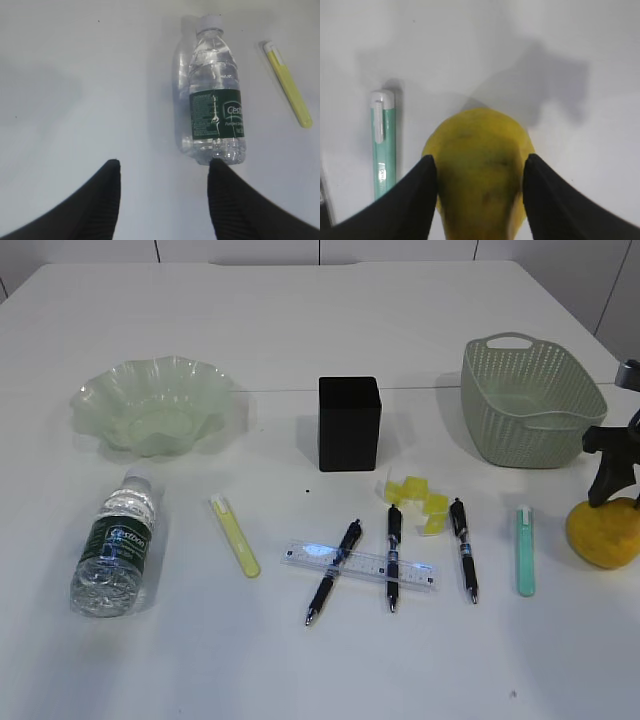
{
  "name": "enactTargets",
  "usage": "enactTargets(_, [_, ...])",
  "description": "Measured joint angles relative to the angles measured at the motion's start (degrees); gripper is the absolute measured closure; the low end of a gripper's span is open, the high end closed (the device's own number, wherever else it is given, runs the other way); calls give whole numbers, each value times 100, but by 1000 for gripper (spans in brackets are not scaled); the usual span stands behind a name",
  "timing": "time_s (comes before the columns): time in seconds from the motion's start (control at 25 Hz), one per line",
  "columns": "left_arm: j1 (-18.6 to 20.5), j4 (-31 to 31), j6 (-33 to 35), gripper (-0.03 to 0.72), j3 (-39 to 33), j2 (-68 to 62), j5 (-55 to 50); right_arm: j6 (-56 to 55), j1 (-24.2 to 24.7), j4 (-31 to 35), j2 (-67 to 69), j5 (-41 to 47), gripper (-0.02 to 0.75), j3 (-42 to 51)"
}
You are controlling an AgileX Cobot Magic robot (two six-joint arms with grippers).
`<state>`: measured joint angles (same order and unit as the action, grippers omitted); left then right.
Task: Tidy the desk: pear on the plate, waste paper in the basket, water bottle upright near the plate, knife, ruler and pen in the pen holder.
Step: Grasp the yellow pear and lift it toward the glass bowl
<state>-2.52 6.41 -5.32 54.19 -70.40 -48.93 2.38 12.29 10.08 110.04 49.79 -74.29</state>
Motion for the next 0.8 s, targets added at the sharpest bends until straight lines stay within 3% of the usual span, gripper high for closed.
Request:
enactTargets(0.2, [0,0,0,293,0,0,0,91,0,22,0,11,329,0])
enactTargets(0.44, [0,0,0,293,0,0,10,344,5,169,-20,128,190,0])
enactTargets(0.8, [0,0,0,293,0,0,12,406,5,126,-149,237,206,0])
